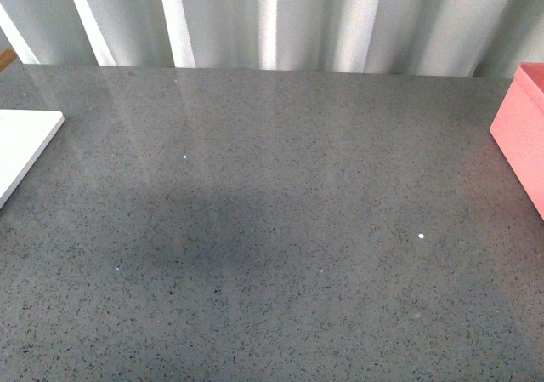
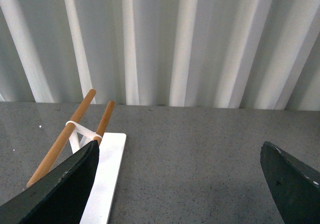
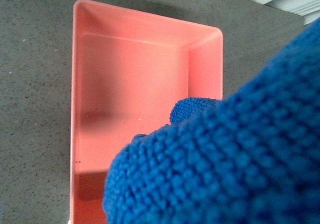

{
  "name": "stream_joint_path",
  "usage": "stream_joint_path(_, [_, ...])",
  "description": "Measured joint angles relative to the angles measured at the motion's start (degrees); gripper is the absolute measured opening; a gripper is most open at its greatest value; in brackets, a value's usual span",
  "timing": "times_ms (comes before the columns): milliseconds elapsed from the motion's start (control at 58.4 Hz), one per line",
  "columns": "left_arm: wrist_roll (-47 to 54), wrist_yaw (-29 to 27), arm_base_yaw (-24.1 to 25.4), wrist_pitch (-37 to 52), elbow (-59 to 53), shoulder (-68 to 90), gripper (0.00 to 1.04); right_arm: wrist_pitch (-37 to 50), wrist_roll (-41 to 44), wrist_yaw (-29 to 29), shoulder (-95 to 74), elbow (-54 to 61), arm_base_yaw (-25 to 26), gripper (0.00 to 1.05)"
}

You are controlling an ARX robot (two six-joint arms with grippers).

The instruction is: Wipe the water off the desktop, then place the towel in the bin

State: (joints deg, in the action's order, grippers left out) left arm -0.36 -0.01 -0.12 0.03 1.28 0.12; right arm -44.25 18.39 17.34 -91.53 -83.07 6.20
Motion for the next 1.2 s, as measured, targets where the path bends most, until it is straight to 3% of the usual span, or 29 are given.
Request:
stream_joint_path(702, [0.0,0.0,0.0,0.0,0.0,0.0,0.98,4.9,3.23,-2.12,-3.37,3.04,5.2,0.07])
stream_joint_path(874, [-0.02,0.0,0.0,0.0,0.0,0.0,0.98,4.59,2.84,-1.77,-3.76,3.04,5.88,0.44])
stream_joint_path(1199, [0.0,0.0,0.0,0.0,0.0,0.0,0.98,4.59,2.84,-1.79,-3.76,3.04,5.86,0.88])
